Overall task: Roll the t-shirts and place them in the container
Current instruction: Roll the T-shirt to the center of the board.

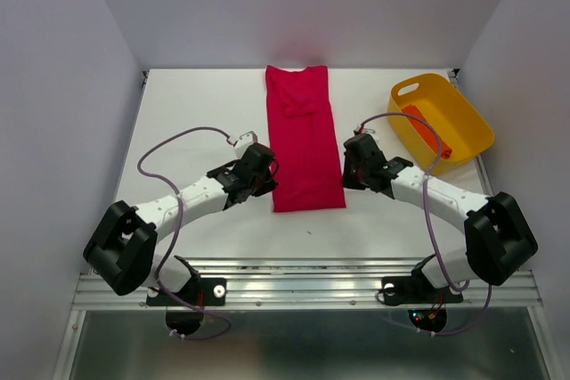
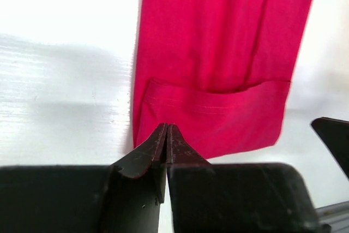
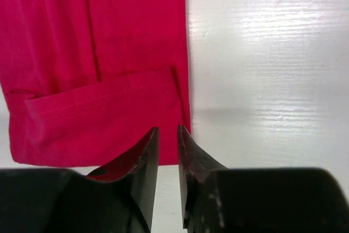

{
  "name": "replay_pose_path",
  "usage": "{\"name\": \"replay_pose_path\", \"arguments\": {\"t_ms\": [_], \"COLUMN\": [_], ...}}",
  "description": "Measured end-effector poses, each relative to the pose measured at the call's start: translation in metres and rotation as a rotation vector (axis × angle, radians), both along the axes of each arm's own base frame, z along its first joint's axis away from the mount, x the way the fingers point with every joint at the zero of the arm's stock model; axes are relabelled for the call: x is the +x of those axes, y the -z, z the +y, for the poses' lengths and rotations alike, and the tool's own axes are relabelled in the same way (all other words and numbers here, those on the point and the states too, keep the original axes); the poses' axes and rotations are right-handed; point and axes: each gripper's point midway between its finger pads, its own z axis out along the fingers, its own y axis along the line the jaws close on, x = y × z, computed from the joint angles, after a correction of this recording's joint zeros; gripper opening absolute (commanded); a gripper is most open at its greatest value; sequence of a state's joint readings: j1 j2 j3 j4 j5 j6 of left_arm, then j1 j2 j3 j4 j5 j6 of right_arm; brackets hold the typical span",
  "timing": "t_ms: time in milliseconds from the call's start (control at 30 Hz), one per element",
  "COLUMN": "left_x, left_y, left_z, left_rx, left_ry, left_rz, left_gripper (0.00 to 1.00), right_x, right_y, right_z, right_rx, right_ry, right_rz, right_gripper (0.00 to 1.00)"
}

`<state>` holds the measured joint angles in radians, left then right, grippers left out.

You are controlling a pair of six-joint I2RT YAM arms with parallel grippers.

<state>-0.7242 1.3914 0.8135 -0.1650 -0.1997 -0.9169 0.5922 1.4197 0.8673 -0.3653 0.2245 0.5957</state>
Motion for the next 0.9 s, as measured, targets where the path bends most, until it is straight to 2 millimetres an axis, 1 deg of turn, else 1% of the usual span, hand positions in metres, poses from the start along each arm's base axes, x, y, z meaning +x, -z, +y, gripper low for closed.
{"name": "replay_pose_path", "arguments": {"t_ms": [67,100,133,167,200,233,367,467,600,767,900], "left_x": [-0.001,-0.004,-0.007,-0.009,-0.016,-0.02,-0.038,-0.048,-0.054,-0.051,-0.054], "left_y": [-0.008,-0.009,-0.006,-0.004,0.004,0.008,0.028,0.039,0.042,0.038,0.044], "left_z": [0.001,0.002,0.004,0.005,0.009,0.011,0.016,0.015,0.011,0.0,-0.002], "left_rx": [-0.019,-0.023,-0.025,-0.027,-0.019,-0.018,-0.021,-0.041,-0.067,-0.114,-0.125], "left_ry": [0.0,0.0,0.003,0.0,0.006,0.008,0.025,0.038,0.048,0.058,0.063], "left_rz": [-0.02,-0.021,-0.016,-0.009,0.009,0.023,0.082,0.113,0.13,0.118,0.133], "left_gripper": [0.41,0.55,0.62,0.68,0.75,0.77,0.78,0.75,0.67,0.62,0.57], "right_x": [-0.002,-0.004,-0.007,-0.01,-0.014,-0.019,-0.035,-0.046,-0.05,-0.052,-0.053], "right_y": [-0.003,-0.003,-0.001,0.001,0.004,0.007,0.021,0.03,0.035,0.042,0.046], "right_z": [0.001,0.003,0.003,0.003,0.002,0.002,0.001,-0.001,-0.003,-0.007,-0.008], "right_rx": [0.016,0.028,0.036,0.041,0.047,0.054,0.078,0.092,0.115,0.146,0.172], "right_ry": [-0.006,-0.008,-0.013,-0.016,-0.015,-0.019,-0.021,-0.016,0.0,0.026,0.039], "right_rz": [0.0,0.004,0.014,0.022,0.032,0.047,0.102,0.139,0.162,0.18,0.193], "right_gripper": [0.44,0.5,0.53,0.55,0.59,0.61,0.63,0.63,0.63,0.62,0.58]}}
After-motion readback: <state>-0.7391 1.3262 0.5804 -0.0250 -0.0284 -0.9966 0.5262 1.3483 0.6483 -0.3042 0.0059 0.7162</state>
